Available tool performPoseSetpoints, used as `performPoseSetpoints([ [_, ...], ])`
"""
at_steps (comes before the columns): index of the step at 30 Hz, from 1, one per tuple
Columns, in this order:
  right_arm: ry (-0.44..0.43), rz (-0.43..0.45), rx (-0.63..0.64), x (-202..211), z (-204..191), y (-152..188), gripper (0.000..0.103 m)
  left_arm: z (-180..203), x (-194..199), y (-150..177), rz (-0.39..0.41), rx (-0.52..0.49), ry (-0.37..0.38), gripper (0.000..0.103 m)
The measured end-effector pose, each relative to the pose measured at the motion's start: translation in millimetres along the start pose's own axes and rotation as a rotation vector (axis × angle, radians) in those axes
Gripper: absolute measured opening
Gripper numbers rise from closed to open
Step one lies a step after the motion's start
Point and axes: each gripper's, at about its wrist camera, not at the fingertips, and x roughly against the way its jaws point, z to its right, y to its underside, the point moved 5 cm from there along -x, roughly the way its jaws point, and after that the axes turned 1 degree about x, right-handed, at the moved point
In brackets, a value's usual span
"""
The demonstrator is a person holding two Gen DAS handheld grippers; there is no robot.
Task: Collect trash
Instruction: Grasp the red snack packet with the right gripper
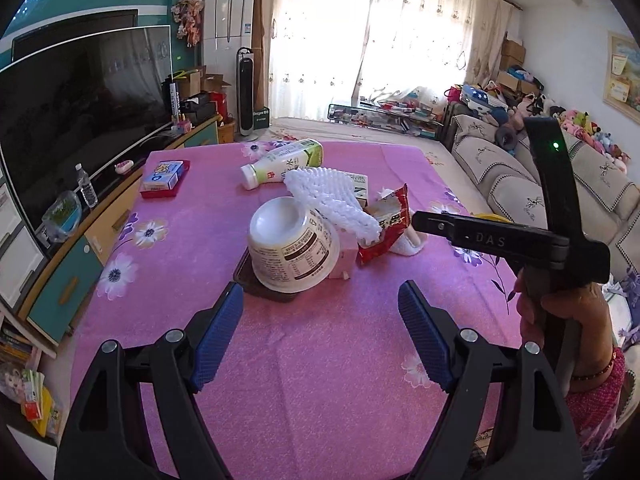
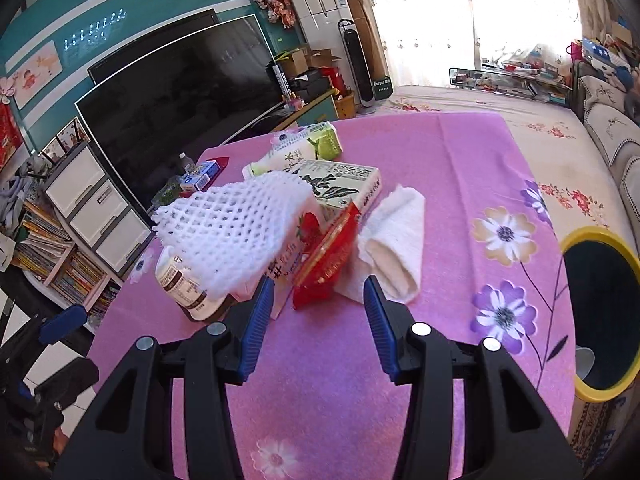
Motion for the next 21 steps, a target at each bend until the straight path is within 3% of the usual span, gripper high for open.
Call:
performPoseSetpoints([
  [7, 0.093, -0.055, -0.011, -43, -2, -12, 0.045, 6, -8, -4, -0.017, 0.019, 0.01, 0.079],
  [8, 0.095, -0.062, -0.011, -47, -2, -12, 0.043, 5, -9, -3, -0.018, 0.02, 0.011, 0.079],
  [9, 0.097, -0.062, -0.008, -48, -2, -12, 0.031, 4, -10, -3, -0.02, 0.022, 0.011, 0.079],
  [10, 0.094, -0.063, -0.005, -49, -3, -12, 0.028, 4, -11, -3, -0.022, 0.024, 0.013, 0.079],
  [11, 0.086, -0.061, -0.004, -49, -4, -12, 0.027, 5, -12, -2, -0.025, 0.025, 0.015, 0.079],
  [13, 0.085, -0.041, 0.003, -44, -4, -12, 0.013, 5, -14, -1, -0.03, 0.027, 0.017, 0.079],
  [21, 0.074, 0.058, -0.009, 7, 5, -12, 0.011, 10, -19, 2, -0.035, 0.021, 0.02, 0.079],
])
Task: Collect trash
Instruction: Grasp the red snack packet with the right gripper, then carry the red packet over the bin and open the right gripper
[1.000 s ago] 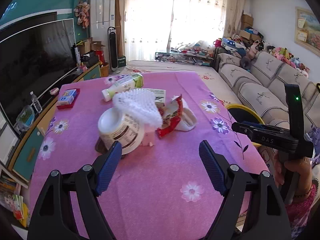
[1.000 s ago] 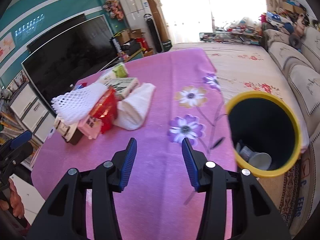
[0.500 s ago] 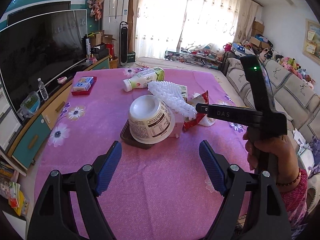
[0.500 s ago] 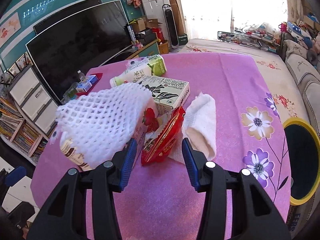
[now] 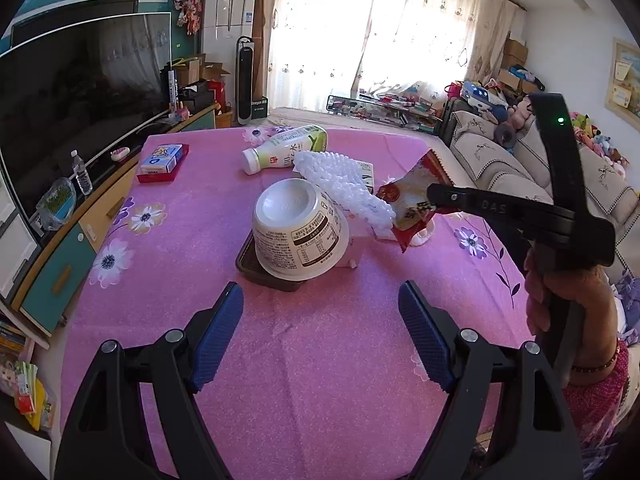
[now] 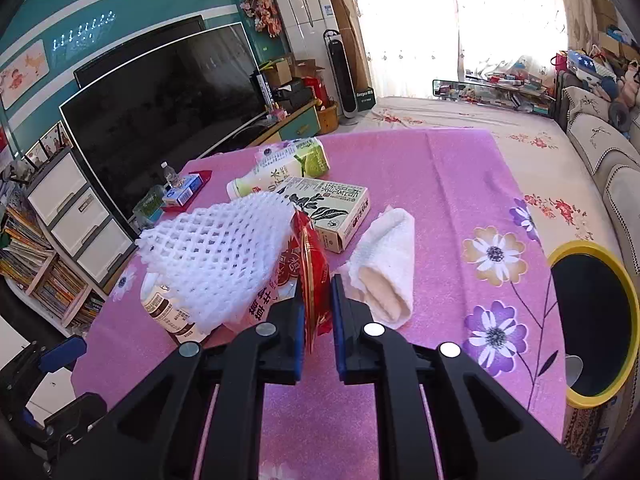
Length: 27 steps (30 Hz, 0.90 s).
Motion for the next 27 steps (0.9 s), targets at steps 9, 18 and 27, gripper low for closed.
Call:
performPoseSetpoints([
  [9, 0.134, 0.087, -0.028, 61, 60, 1, 0.011, 14, -3, 2, -0.005, -0.024, 0.001, 0.079],
  [18, 0.358, 0.051, -0.159, 79, 180, 21, 0.011, 26, -9, 5, -0.021, -0.049, -0.003, 0.079],
  [27, 0.467, -0.029, -0.271, 57, 266, 48, 0.011, 39, -22, 5, -0.046, -0.074, -0.009, 0.079],
])
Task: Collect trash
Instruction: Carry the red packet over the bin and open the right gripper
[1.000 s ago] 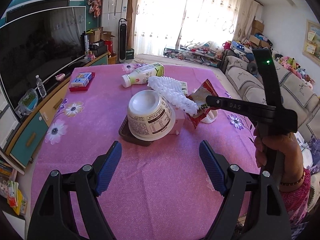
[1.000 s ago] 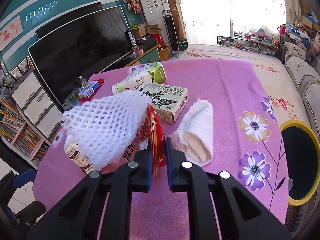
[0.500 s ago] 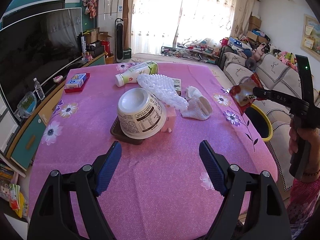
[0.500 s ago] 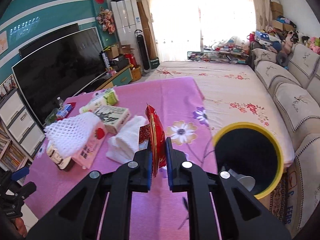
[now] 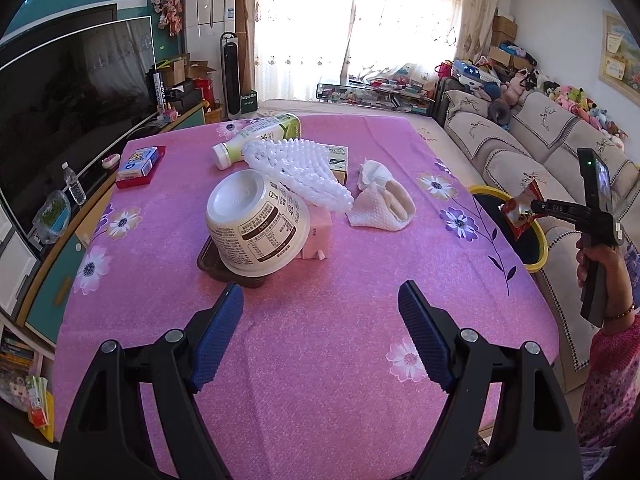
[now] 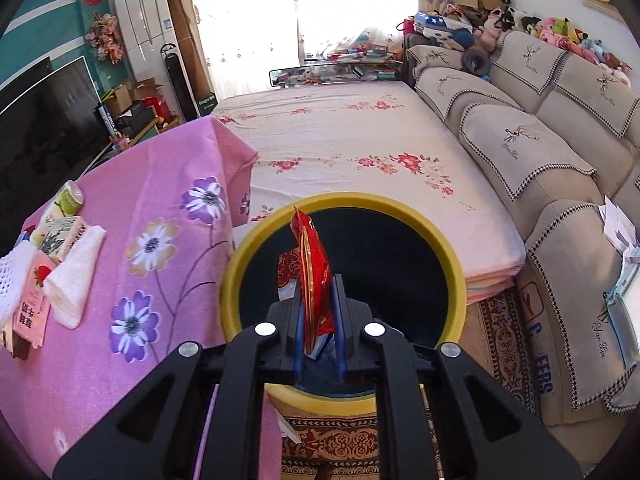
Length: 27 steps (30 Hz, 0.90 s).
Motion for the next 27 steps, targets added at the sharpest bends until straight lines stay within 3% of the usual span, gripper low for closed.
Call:
performPoseSetpoints([
  [8, 0.054, -0.079, -0.032, -49, 27, 7, 0.012, 6, -11, -1, -0.025, -0.012, -0.016, 0.079],
  [14, 0.066, -0.097, -0.035, -61, 31, 4, 0.017, 9, -16, -2, -0.034, -0.019, -0.016, 0.079],
  [20, 0.053, -0.081, -0.037, -54, 28, 0, 0.03, 7, -20, 0, -0.038, -0.015, -0.018, 0.079],
  [27, 0.007, -0.025, -0.027, -20, 12, 1, 0.03, 1, -23, 2, -0.041, -0.003, -0.025, 0.079],
])
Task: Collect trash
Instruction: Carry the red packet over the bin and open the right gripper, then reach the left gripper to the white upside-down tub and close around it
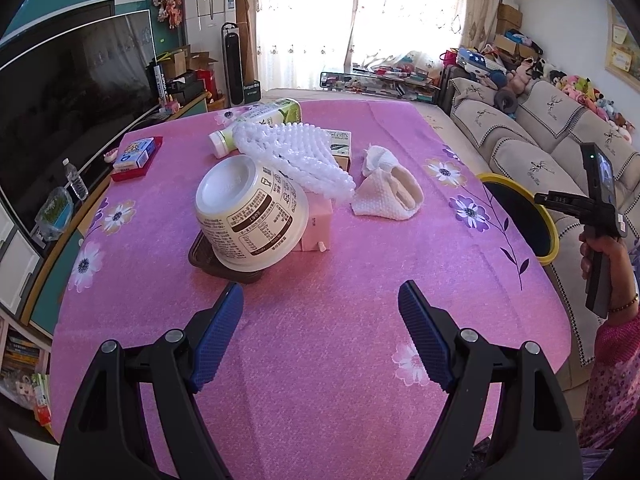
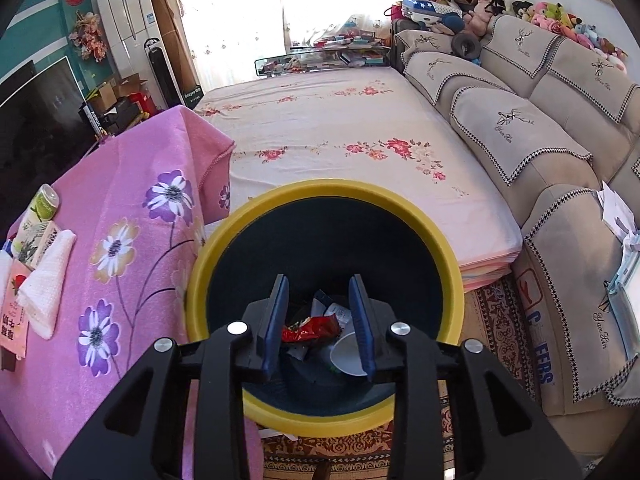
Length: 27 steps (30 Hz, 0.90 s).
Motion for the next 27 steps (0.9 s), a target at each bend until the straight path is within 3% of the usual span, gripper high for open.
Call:
performPoseSetpoints([
  [13, -0.116, 0.063, 0.043, 58, -37, 26, 0.039, -21, -18, 3, -0.027, 0.046, 0.0, 0.079],
  [22, -0.131, 0.049, 0.052, 60, -45, 35, 0.04, -58, -40, -20, -0.016, 0.065, -0.024, 0.079],
  [27, -0.124, 0.034, 0.054, 56, -48, 38, 0.04, -71, -56, -35, -0.023, 0.082, 0.023, 0.079],
])
